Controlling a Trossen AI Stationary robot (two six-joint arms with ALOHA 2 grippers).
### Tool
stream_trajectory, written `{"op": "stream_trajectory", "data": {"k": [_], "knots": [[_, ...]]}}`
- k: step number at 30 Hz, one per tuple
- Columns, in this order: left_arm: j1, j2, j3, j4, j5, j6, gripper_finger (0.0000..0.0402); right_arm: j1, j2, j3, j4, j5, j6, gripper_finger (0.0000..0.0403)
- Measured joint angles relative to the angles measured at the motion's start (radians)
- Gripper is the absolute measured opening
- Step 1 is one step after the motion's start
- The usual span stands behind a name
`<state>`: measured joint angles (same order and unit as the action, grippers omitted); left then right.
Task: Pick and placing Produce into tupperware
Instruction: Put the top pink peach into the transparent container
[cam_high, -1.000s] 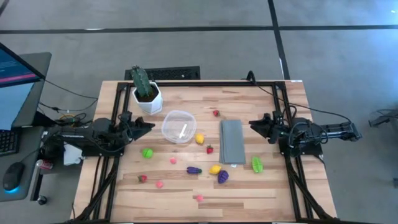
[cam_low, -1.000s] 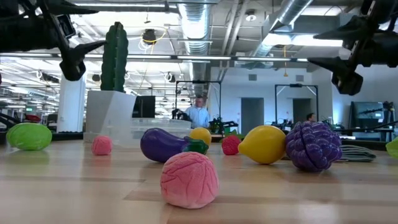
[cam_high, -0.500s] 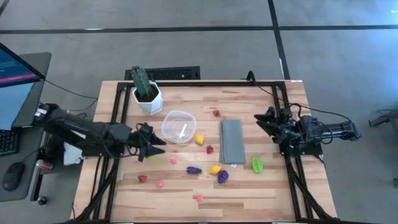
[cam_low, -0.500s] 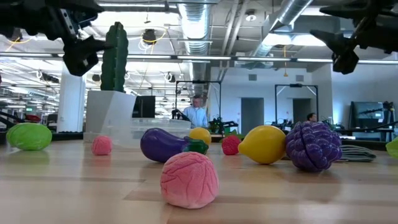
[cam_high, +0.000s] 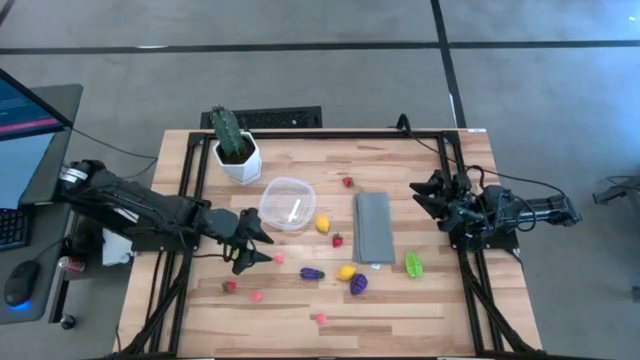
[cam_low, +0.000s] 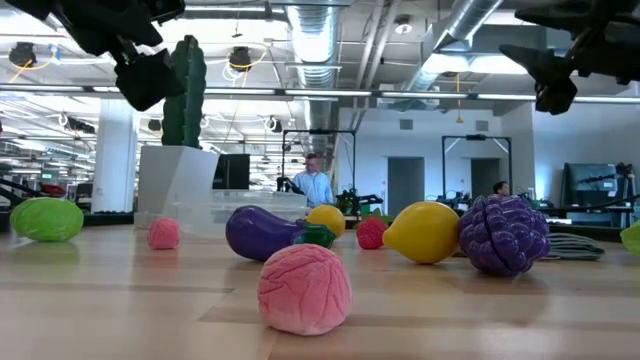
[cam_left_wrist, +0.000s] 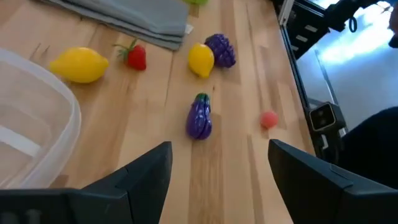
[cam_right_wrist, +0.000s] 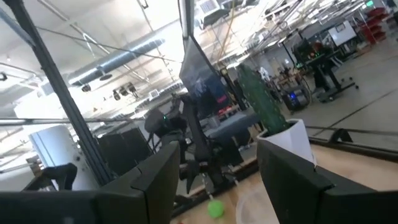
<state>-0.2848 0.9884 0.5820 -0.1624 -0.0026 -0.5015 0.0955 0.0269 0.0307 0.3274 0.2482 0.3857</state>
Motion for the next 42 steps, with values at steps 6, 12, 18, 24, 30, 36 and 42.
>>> {"op": "stream_trajectory", "data": {"k": [6,12,18,24,30,36,42], "knots": [[-0.002,0.066,0.011,-0.017,-0.015,-0.096,0.0256,-0.022,0.0,0.0,0.003,0.016,0.059,0.0239],[-0.046,0.176,0.011,-0.052,-0.077,-0.103,0.0256,-0.022,0.0,0.0,-0.059,0.016,0.089,0.0239],[-0.102,0.315,0.08,-0.157,-0.161,-0.05,0.0256,-0.022,0.0,0.0,-0.111,0.016,0.112,0.0239],[-0.139,0.436,0.187,-0.247,-0.231,0.094,0.0256,-0.026,0.0,0.0,-0.112,0.016,0.112,0.0239],[-0.138,0.492,0.222,-0.245,-0.226,0.142,0.0256,-0.026,0.0,0.0,-0.123,0.016,0.112,0.0239],[-0.131,0.493,0.222,-0.252,-0.24,0.144,0.0256,-0.026,0.0,0.0,-0.138,0.016,0.112,0.0239],[-0.099,0.568,0.221,-0.244,-0.216,0.136,0.0256,-0.026,0.0,0.0,-0.141,0.015,0.114,0.0239]]}}
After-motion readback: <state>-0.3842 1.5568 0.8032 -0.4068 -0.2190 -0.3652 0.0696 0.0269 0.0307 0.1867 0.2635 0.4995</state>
